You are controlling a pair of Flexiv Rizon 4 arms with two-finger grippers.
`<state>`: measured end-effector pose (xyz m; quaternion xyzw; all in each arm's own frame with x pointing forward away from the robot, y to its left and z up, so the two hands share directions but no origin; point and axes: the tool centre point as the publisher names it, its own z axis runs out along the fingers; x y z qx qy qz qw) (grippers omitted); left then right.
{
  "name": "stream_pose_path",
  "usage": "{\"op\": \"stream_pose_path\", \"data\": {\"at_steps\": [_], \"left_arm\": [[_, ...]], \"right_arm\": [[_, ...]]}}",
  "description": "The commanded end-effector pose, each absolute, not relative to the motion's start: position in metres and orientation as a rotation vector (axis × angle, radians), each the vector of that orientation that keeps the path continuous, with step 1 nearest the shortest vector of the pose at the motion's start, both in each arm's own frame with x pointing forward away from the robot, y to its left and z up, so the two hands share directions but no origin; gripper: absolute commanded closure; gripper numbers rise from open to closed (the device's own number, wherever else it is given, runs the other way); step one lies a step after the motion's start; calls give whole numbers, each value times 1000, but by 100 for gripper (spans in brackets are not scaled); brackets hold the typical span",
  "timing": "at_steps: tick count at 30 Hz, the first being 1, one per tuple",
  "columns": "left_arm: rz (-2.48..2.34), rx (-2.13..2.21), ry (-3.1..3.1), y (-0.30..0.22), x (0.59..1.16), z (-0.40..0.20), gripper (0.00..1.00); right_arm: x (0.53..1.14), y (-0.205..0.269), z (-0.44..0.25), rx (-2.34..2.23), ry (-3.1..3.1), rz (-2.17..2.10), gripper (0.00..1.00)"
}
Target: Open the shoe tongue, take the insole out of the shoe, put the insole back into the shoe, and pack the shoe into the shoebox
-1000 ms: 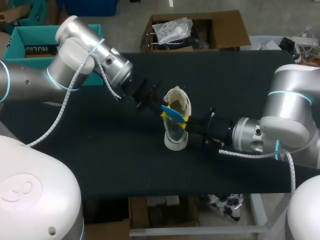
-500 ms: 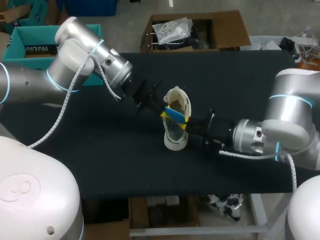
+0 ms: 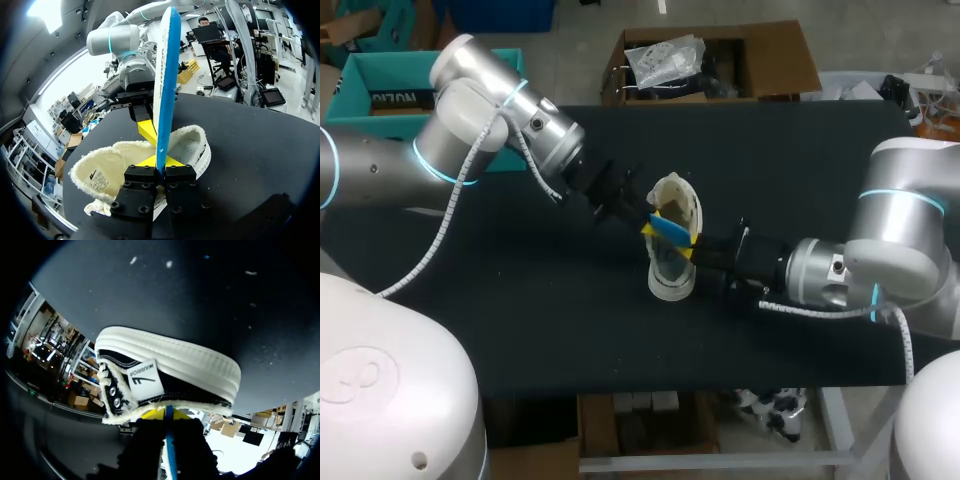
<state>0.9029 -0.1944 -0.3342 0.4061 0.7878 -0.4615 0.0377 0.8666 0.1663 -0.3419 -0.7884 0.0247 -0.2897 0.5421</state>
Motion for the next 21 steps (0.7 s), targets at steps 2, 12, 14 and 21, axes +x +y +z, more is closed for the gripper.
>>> {"op": "stream_pose_path", "data": {"at_steps": [2, 12, 14, 21], "left_arm": [[-1417, 1242, 2417, -195, 900, -333, 100], [-1387, 1258, 2397, -205, 891, -332, 0], [-1387, 1246, 2389, -204, 890, -328, 0], [-1388, 1237, 2363, -195, 883, -319, 35]], "right_arm": [[868, 162, -346, -1863, 54, -696, 100], [870, 156, -352, -1879, 51, -696, 100], [872, 156, -352, -1883, 50, -706, 100], [874, 154, -351, -1881, 56, -736, 100]]}}
